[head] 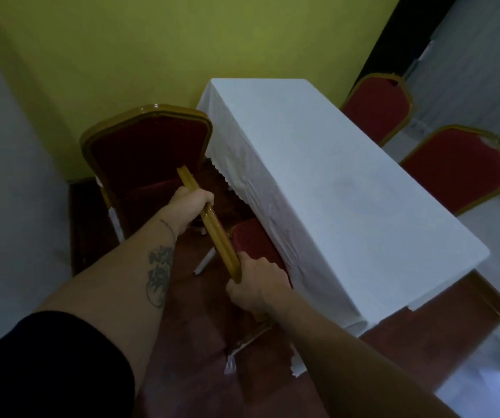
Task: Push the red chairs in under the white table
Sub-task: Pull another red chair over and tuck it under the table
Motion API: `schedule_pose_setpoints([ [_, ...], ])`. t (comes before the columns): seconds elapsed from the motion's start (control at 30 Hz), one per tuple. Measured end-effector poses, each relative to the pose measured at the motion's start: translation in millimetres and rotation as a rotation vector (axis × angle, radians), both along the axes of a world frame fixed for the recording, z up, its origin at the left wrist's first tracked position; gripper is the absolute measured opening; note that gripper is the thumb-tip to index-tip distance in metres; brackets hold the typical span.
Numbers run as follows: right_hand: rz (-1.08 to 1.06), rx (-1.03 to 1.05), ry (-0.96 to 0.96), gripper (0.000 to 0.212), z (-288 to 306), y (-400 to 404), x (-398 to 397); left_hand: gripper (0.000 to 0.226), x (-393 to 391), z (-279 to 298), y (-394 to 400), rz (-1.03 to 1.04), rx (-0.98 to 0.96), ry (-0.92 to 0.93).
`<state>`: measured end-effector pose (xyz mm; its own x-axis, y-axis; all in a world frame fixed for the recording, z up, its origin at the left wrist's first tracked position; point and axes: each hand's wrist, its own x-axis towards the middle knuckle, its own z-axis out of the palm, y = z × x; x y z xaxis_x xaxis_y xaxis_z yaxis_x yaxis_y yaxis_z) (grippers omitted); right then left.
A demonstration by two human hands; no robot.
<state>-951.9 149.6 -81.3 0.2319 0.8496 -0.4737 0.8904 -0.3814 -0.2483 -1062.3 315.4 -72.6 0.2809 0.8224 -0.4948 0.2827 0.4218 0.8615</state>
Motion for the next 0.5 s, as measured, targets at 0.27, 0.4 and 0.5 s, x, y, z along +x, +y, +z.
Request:
schedule_pose_setpoints([
  [0.27,-0.027,-0.034,0.040,0.067,-3,14,7,0.053,12,5,5,-0.006,-0.008,0.077],
  [0.4,-0.005,-0.135,0.092,0.075,8,28,19,0.018,11,20,0,-0.069,0.013,0.190],
  [0.5,0.011,-0.107,0.200,0.087,23,50,31,0.026,7,26,7,-0.133,0.043,0.281],
])
